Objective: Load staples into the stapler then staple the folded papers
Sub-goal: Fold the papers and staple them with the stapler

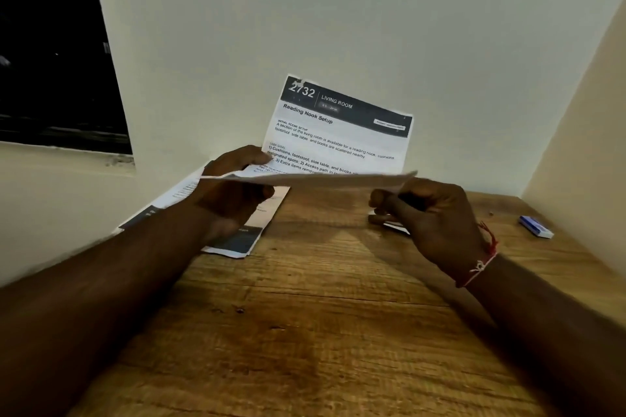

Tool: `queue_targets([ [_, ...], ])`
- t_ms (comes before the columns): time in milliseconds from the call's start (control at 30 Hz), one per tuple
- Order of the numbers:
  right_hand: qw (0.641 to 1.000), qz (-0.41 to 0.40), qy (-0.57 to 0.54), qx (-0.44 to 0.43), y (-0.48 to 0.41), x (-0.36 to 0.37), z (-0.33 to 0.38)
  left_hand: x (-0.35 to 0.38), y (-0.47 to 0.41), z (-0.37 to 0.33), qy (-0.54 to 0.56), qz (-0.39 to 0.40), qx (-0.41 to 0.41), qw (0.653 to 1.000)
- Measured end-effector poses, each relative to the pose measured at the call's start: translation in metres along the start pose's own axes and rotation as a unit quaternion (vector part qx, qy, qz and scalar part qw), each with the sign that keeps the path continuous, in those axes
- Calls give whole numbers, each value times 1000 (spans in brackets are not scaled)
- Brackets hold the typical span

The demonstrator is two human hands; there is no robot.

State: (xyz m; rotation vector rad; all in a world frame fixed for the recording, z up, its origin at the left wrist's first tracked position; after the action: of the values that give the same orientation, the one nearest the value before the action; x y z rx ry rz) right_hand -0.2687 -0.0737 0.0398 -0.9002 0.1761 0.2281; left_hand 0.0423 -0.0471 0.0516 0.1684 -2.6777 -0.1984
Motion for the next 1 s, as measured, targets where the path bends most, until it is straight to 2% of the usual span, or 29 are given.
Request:
queue_targets([
  [100,999,5,24,-23,0,-1,5,-9,-8,2,42,31,13,999],
  [233,990,27,119,-77,0,-2,11,-10,-6,3,87,47,13,995],
  [433,998,-29,64,-5,-1,1,17,2,-4,3,86,17,50,995],
  [533,997,-79,10,17,-3,2,20,7,-3,6,102,65,29,992],
  [667,995,-97,21,7,-1,10,29,34,11,18,25,145,31,989],
  [733,994,-75,73,-26,2,15,33,46,16,24,19,160,56,985],
  [833,992,-17,119,-36,5,22,29,51,19,22,74,156,98,980],
  [900,993,29,115,-20,8,28,25,51,21,16,112,142,117,977],
  [1000,994,99,50,3,12,36,28,45,22,11,120,75,136,981],
])
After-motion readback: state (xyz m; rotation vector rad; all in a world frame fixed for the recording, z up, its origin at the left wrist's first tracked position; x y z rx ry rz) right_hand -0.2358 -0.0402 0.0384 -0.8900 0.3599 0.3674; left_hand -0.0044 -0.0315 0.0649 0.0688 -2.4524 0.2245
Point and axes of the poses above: each hand's wrist, its own y-axis away from the middle knuckle, its own x-axis out of the palm, z = x × y, the point moved 2 cm from there along -y, towards the middle knuckle, and after that the axes turned 11 degrees about -x, right-handed, at the moved point
